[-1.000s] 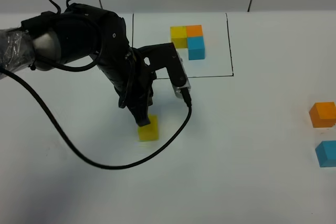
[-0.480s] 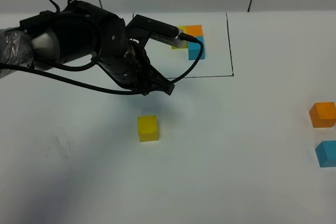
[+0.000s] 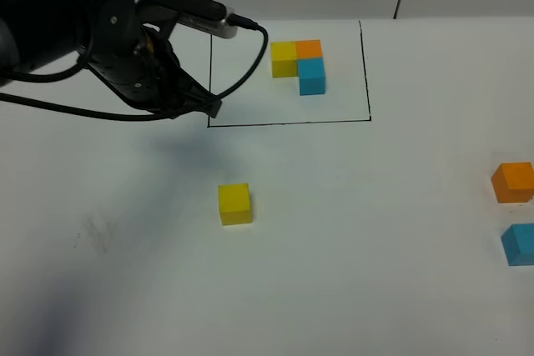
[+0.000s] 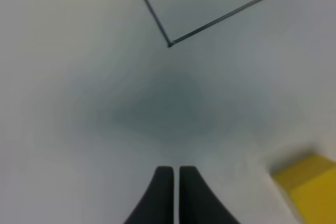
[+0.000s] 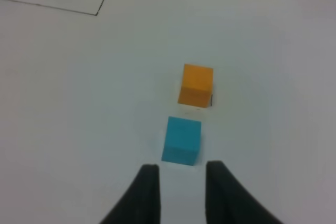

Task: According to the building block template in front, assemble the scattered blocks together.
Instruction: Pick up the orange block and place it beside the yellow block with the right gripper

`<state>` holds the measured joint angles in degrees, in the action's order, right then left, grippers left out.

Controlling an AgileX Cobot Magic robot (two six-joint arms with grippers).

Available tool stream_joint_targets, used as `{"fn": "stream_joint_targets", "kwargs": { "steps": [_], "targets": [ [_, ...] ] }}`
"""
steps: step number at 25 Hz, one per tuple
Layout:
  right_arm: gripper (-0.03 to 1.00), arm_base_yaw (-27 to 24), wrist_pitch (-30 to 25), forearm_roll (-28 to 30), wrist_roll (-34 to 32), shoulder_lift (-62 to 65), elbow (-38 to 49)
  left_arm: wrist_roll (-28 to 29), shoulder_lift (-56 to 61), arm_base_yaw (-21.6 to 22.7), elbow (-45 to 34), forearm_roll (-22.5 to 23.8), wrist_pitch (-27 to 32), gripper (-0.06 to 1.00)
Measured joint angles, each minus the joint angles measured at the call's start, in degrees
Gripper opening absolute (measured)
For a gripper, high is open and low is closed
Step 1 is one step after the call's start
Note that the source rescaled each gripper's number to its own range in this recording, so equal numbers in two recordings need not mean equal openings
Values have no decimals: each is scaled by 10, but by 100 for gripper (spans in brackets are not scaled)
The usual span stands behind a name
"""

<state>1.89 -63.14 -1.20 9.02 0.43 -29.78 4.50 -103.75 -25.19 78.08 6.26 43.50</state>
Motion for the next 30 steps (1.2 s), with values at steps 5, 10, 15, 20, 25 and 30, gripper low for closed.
{"fn": "stream_joint_targets", "kwargs": {
  "steps": [5, 10, 15, 20, 25, 30],
  "targets": [
    [24, 0, 0, 0, 0, 0, 0, 1, 24, 37, 0, 28, 66, 0],
    [24, 0, 0, 0, 0, 0, 0, 2, 50, 69, 0, 46, 120, 0],
    [24, 0, 0, 0, 0, 0, 0, 3, 86, 106, 0, 59, 147, 0],
    [24, 0, 0, 0, 0, 0, 0, 3, 124, 146, 0, 63, 180, 0],
    [24, 0, 0, 0, 0, 0, 0, 3, 149, 189, -11, 88, 206, 0],
    [24, 0, 0, 0, 0, 0, 0, -17, 177, 239, -64, 91, 206, 0]
  ]
}}
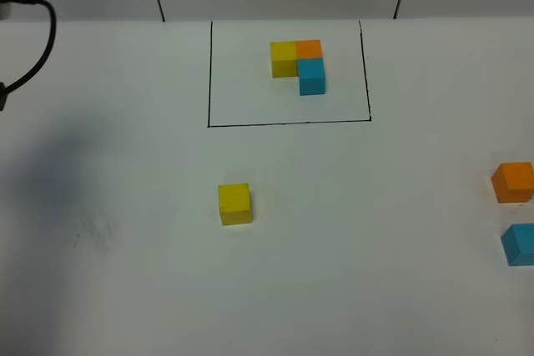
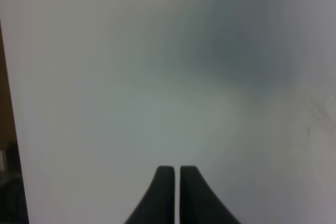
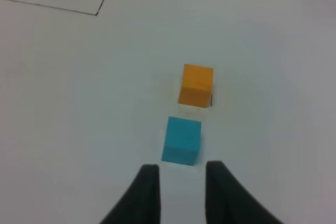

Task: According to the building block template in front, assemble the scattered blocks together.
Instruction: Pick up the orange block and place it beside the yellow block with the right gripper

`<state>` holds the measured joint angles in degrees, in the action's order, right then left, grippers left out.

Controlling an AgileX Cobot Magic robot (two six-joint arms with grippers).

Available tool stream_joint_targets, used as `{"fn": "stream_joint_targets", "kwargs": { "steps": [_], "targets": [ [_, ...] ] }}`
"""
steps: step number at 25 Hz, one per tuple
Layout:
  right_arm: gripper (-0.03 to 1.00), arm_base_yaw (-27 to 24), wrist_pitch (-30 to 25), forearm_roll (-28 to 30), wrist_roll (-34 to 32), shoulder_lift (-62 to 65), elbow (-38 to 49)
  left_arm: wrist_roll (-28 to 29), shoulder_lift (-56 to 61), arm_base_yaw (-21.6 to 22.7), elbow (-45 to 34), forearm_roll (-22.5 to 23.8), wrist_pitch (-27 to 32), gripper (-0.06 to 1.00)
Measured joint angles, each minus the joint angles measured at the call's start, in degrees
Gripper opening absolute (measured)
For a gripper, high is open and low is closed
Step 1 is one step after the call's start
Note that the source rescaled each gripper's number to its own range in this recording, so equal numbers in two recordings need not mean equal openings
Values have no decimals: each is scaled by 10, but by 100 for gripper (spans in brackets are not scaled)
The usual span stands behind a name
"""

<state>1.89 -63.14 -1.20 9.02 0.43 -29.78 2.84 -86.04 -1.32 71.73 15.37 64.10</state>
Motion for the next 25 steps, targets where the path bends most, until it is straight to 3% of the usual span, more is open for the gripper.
{"fn": "stream_joint_targets", "kwargs": {
  "steps": [6, 10, 25],
  "targets": [
    [24, 0, 0, 0, 0, 0, 0, -5, 61, 46, -76, 0, 1, 0],
    [24, 0, 0, 0, 0, 0, 0, -3, 125, 61, -126, -23, 4, 0],
    [24, 0, 0, 0, 0, 0, 0, -3, 379, 65, -327, -90, 22, 0]
  ]
}}
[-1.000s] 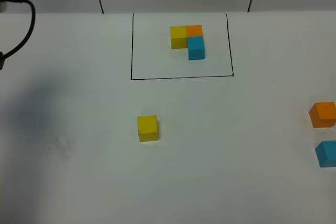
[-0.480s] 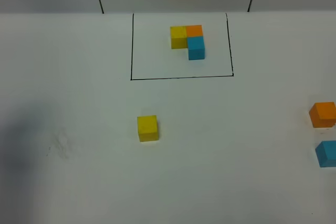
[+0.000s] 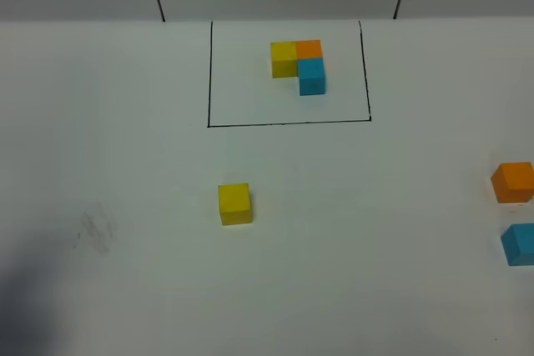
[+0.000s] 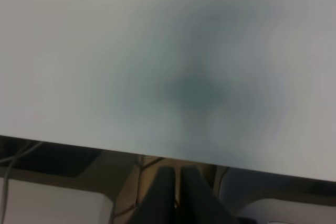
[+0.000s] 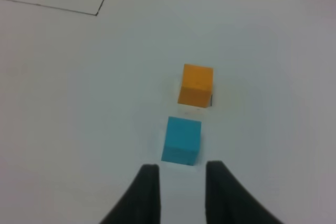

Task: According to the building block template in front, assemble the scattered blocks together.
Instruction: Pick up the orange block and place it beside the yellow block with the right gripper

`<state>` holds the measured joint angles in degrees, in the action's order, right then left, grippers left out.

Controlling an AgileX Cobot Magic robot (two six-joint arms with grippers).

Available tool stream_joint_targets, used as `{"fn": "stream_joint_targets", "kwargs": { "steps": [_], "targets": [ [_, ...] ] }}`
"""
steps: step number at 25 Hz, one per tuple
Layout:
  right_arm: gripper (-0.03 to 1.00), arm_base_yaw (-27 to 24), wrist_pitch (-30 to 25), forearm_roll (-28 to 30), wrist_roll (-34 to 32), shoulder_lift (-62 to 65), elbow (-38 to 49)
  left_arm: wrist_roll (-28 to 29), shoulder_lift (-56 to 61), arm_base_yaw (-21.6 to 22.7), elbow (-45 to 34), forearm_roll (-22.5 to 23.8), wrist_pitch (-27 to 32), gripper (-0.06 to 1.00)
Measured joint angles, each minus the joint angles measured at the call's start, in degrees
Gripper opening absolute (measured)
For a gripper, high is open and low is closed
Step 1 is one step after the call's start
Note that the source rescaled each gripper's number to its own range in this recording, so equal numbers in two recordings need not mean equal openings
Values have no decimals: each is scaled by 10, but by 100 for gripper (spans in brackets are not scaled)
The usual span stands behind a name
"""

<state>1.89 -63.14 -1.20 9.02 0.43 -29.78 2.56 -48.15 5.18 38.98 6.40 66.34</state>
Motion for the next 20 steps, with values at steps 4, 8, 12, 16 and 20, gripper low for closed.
{"fn": "stream_joint_targets", "kwargs": {
  "steps": [4, 8, 12, 16, 20],
  "targets": [
    [24, 0, 0, 0, 0, 0, 0, 0, 61, 0, -28, -21, 17, 0],
    [24, 0, 0, 0, 0, 0, 0, 0, 112, 0, -51, -36, 20, 0],
    [24, 0, 0, 0, 0, 0, 0, -1, 165, 0, -67, -57, 21, 0],
    [24, 0, 0, 0, 0, 0, 0, -10, 231, 0, -67, -69, 22, 0],
    [24, 0, 0, 0, 0, 0, 0, -15, 314, 0, -68, -72, 22, 0]
  ]
}}
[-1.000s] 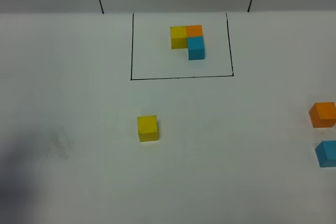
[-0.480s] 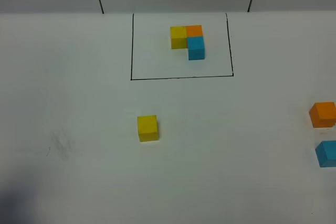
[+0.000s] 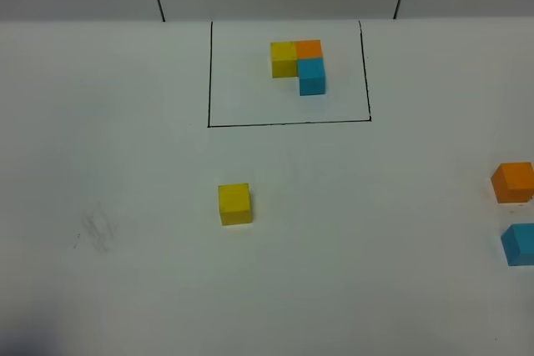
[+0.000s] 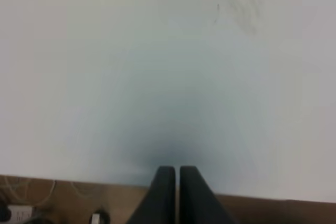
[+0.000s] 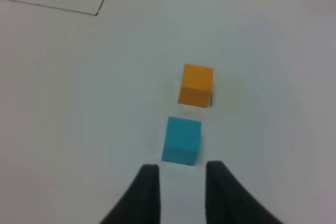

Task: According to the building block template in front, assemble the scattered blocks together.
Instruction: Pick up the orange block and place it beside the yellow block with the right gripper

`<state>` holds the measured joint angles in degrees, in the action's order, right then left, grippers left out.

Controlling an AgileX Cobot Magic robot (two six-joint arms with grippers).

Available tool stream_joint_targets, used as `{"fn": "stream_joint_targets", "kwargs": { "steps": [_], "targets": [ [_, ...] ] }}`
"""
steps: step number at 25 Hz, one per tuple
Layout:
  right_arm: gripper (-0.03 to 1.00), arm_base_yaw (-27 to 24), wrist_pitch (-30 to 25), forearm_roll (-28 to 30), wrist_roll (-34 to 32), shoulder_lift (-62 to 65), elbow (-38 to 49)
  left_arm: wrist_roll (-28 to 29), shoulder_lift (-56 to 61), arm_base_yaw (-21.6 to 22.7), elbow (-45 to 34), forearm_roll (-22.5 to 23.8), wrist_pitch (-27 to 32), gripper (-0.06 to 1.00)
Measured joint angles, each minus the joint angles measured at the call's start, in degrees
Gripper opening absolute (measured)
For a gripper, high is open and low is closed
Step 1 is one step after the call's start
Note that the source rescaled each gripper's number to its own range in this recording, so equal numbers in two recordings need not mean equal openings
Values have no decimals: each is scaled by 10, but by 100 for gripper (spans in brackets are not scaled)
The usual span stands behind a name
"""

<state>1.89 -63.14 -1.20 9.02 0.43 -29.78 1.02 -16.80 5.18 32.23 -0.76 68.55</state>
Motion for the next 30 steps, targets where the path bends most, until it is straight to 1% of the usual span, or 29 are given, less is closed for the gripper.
{"fn": "stream_joint_targets", "kwargs": {
  "steps": [5, 9, 11, 16, 30],
  "targets": [
    [24, 0, 0, 0, 0, 0, 0, -15, 89, 0, -1, -5, 0, 0],
    [24, 0, 0, 0, 0, 0, 0, -59, 132, 0, -1, -24, 0, 0],
    [24, 0, 0, 0, 0, 0, 0, -69, 145, 0, -1, -27, 0, 0],
    [24, 0, 0, 0, 0, 0, 0, -72, 170, 0, -1, -27, 0, 0],
    [24, 0, 0, 0, 0, 0, 0, -73, 171, 0, -1, -27, 0, 0]
  ]
}}
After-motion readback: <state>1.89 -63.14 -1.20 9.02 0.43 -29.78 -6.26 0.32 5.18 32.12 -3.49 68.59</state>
